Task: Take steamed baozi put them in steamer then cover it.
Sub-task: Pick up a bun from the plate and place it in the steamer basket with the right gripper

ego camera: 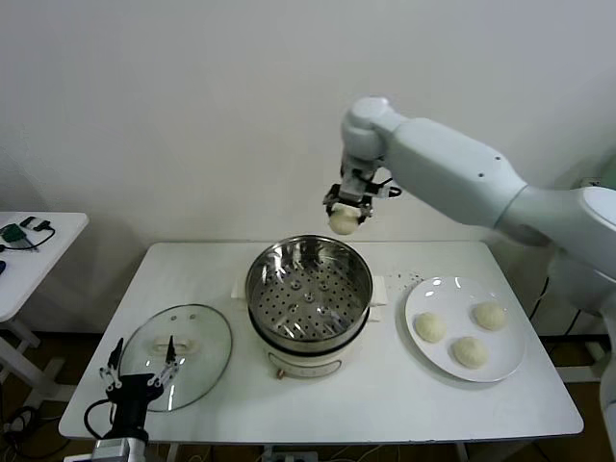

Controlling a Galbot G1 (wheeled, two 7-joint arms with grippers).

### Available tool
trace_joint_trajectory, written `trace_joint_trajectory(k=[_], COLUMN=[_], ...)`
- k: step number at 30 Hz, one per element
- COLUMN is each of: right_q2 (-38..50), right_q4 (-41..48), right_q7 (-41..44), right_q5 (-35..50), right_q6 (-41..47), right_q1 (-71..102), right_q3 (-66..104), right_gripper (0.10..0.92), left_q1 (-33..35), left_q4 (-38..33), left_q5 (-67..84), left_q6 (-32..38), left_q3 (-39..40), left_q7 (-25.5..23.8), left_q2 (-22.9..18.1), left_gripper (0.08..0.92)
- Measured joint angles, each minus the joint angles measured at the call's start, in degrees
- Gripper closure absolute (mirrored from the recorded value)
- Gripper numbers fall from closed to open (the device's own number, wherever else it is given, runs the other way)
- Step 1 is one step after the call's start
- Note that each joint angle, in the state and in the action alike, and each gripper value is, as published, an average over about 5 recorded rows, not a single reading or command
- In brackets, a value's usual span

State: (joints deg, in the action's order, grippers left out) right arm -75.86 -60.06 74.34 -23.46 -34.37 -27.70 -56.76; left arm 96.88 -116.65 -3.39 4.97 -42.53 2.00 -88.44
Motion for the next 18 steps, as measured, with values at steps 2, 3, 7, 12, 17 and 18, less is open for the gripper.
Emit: trace_joint_trajectory(k=[2, 3, 7, 12, 17, 18], right_q2=[-1.3, -2.0, -4.0, -5.5, -6.7, -6.9], right_q4=[-0.1, 0.0, 0.4, 1.5, 2.9, 3.1], right_q7=[-0.6, -0.9, -1.9, -3.0, -3.8, -3.9], right_q5=[-1.8, -2.6, -6.0, -9.7, -12.2, -12.6], right_q6=[-0.9, -1.4, -2.9, -4.3, -5.2, -5.4], right_q1=[1.0, 1.5, 3.7, 6.5, 8.8, 9.2], right_q3=[-0.1, -0.1, -0.3, -0.2, 0.1, 0.1], right_gripper=[0.338, 0.338, 0.338, 0.338, 0.338, 0.338], left_q1=[0.0, 0.1, 0.1, 0.1, 0.1, 0.1], left_q4=[0.0, 0.0, 0.3, 0.7, 1.0, 1.0], left_q5=[0.0, 0.0, 0.2, 0.4, 0.6, 0.7], left_q6=[0.0, 0.0, 0.0, 0.0, 0.0, 0.0], left_q3=[0.0, 0.0, 0.1, 0.1, 0.0, -0.1], left_q7=[0.0, 0.0, 0.1, 0.2, 0.3, 0.3], left_q2=[0.0, 0.1, 0.1, 0.2, 0.2, 0.2], left_gripper=[0.177, 0.177, 0.177, 0.177, 0.177, 0.177])
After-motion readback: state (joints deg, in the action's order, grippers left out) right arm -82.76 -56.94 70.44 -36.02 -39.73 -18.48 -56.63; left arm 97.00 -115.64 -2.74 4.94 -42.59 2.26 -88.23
